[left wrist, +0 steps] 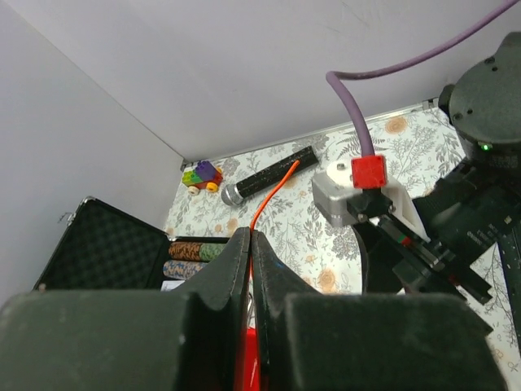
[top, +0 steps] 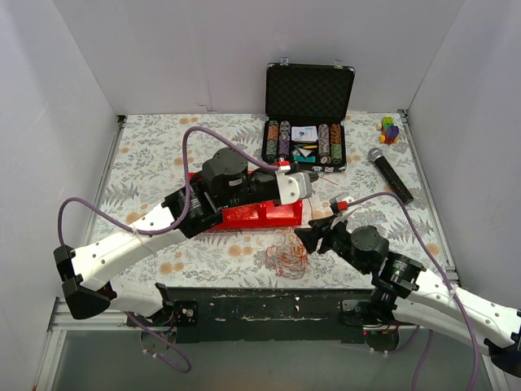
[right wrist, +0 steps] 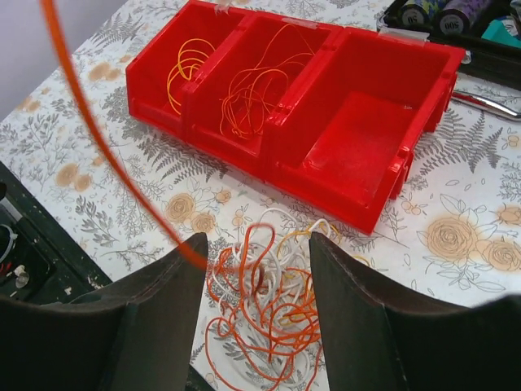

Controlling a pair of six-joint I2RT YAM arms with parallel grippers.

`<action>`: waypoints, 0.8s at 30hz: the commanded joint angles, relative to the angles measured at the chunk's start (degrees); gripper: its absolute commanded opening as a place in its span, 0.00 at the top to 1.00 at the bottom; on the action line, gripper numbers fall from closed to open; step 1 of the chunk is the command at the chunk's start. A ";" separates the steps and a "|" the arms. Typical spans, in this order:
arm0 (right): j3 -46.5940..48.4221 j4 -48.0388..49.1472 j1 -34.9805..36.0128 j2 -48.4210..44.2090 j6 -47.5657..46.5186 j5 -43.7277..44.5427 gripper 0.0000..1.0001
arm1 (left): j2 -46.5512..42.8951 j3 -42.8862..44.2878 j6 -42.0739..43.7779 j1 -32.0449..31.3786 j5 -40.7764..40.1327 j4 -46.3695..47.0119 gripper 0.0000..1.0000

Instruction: Untangle the cables

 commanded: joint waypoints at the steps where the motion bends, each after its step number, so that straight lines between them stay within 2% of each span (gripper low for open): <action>1: 2.42 8.11 -0.03 4.05 -4.22 -1.20 0.38 | 0.75 5.76 0.66 -0.18 0.23 -0.60 1.00; 7: 1.20 13.31 0.06 9.15 -4.23 -1.56 0.38 | 4.09 17.79 4.00 -0.18 -1.36 -0.77 1.00; 12: -1.27 17.79 -0.03 12.05 -3.70 -1.82 0.38 | 6.64 28.08 3.48 -0.27 -0.83 -0.95 1.00; 17: -1.97 18.32 -0.03 16.27 -2.30 -2.26 0.39 | 7.96 35.47 4.17 -0.36 -1.61 -0.25 1.00; 19: -3.28 18.24 -0.03 16.71 -1.42 -2.61 0.40 | 7.87 36.80 4.80 -0.44 -4.59 3.60 1.00; 24: -8.55 18.50 -0.03 15.84 1.74 -3.49 0.43 | 6.99 35.66 14.45 -0.36 -11.37 20.03 0.97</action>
